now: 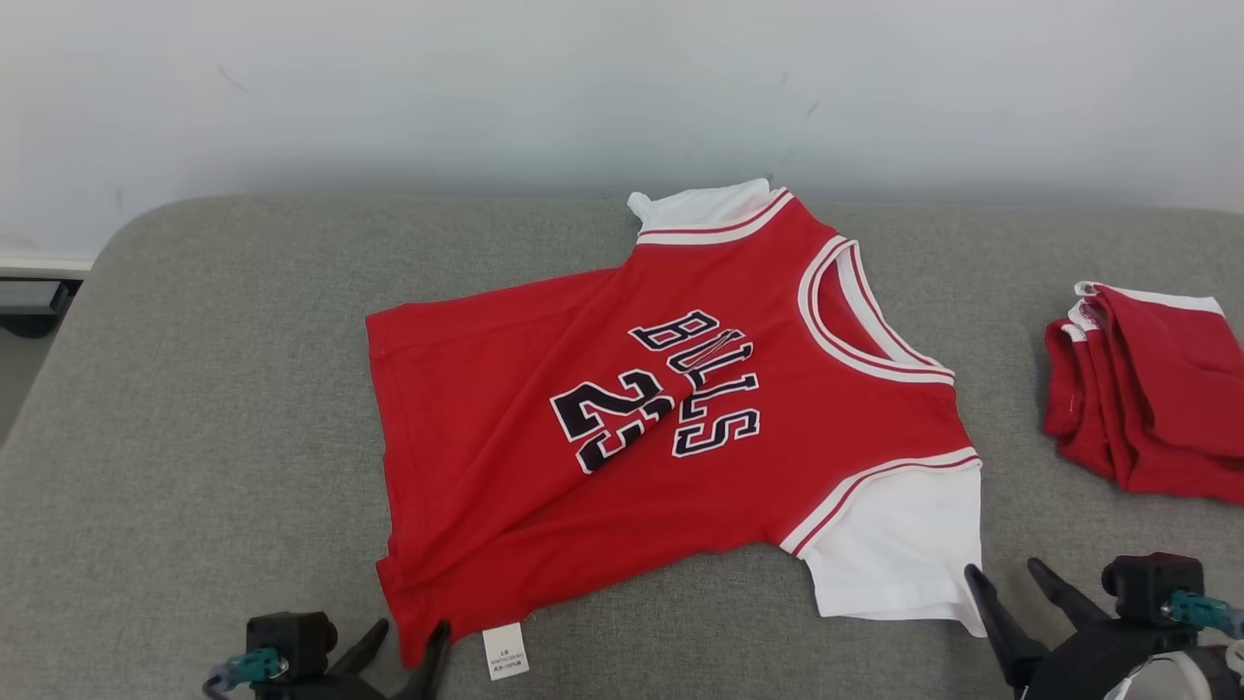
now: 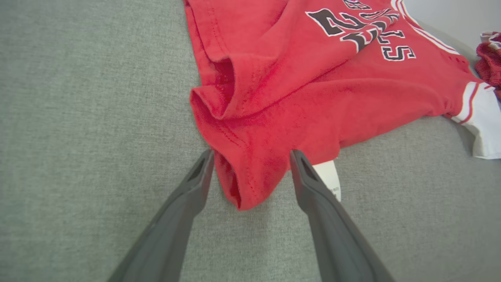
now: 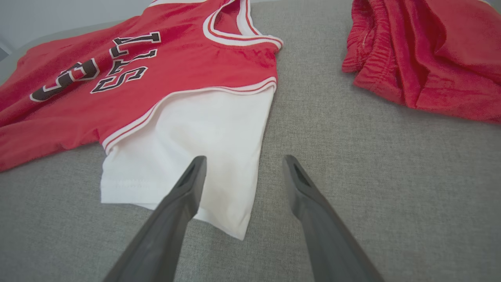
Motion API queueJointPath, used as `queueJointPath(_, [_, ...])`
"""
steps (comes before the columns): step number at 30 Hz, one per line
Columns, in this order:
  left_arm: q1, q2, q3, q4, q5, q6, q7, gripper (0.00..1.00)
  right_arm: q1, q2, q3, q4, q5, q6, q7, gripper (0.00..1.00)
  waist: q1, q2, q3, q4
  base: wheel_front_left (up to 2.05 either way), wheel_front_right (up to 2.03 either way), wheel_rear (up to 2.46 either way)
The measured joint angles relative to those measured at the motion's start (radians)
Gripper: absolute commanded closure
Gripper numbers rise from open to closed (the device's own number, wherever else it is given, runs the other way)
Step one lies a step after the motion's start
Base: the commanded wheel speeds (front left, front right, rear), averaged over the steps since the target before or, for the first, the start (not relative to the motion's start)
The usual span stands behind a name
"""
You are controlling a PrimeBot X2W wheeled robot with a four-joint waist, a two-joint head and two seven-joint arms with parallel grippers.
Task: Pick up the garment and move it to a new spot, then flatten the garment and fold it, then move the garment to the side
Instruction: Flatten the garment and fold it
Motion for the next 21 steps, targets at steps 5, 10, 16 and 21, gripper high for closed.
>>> queueJointPath(5, [0.000,0.001,-0.010,0.012,0.008,0.027,0.044,0.00,-0.004,0.011,0.014,0.008,0.000,-0.010,0.037,0.00,0.0000,0.0000,0.011,-0.001,0.00,0.00,0.00])
queueJointPath(10, [0.000,-0.007,-0.006,0.016,-0.010,0.027,0.080,0.00,-0.023,0.013,0.026,0.030,-0.002,-0.021,0.081,0.00,0.0000,0.0000,0.015,0.000,0.00,0.00,0.00])
queueJointPath(16, [-0.003,-0.022,0.003,0.029,-0.032,0.026,0.114,0.00,-0.040,0.031,0.055,0.049,-0.016,-0.031,0.134,0.00,0.0000,0.0000,0.019,0.003,0.00,0.00,0.00])
queueJointPath(21, [-0.019,-0.039,0.008,0.050,-0.065,0.024,0.144,1.00,-0.058,0.047,0.075,0.063,-0.030,-0.034,0.168,1.00,0.0000,0.0000,0.023,0.008,0.00,0.00,0.00])
